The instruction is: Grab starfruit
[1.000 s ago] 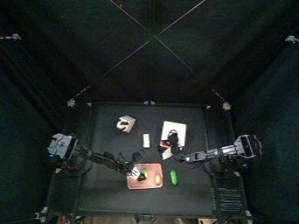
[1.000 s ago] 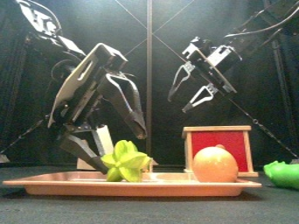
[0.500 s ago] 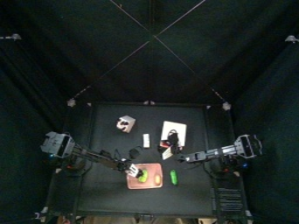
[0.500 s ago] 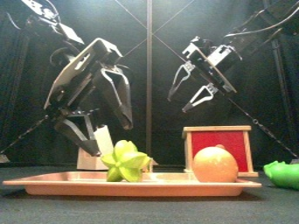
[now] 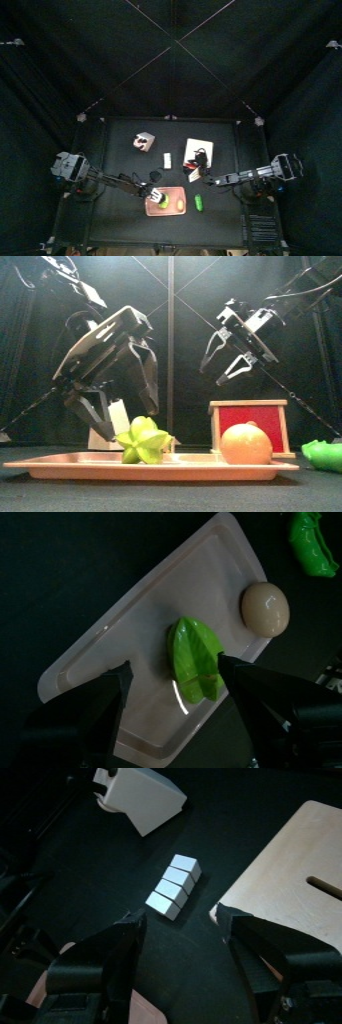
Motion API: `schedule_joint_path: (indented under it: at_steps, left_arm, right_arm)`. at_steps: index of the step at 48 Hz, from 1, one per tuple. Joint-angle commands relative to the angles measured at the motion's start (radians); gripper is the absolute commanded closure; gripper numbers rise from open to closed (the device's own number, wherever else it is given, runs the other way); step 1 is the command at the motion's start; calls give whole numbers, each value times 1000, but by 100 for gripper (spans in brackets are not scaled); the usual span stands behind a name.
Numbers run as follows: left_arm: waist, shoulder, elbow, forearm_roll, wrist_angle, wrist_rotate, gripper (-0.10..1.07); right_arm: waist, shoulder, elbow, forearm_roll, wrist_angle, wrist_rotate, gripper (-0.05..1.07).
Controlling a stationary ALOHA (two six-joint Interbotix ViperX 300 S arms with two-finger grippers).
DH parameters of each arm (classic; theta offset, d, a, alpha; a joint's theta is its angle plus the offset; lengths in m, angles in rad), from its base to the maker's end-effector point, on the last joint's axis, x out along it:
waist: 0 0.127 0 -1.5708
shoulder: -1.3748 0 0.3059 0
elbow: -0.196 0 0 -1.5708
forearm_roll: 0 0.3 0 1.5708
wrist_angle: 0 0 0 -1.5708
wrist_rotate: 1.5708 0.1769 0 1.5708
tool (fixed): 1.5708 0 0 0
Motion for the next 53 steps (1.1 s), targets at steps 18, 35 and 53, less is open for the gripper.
schedule_joint_path:
  at_steps: [18,35,53]
  left_arm:
    - [-21,-14,-25,-23,-54,3,-2]
    - [-26,23,-25,-28,-89,3,-2]
    - [-26,41,-26,-31,-121,6,3]
  right_arm:
    - [8,-32,-8,6,25,3,12]
    - [8,-32,-8,6,25,3,12]
    - [8,-31,-8,6,25,3,12]
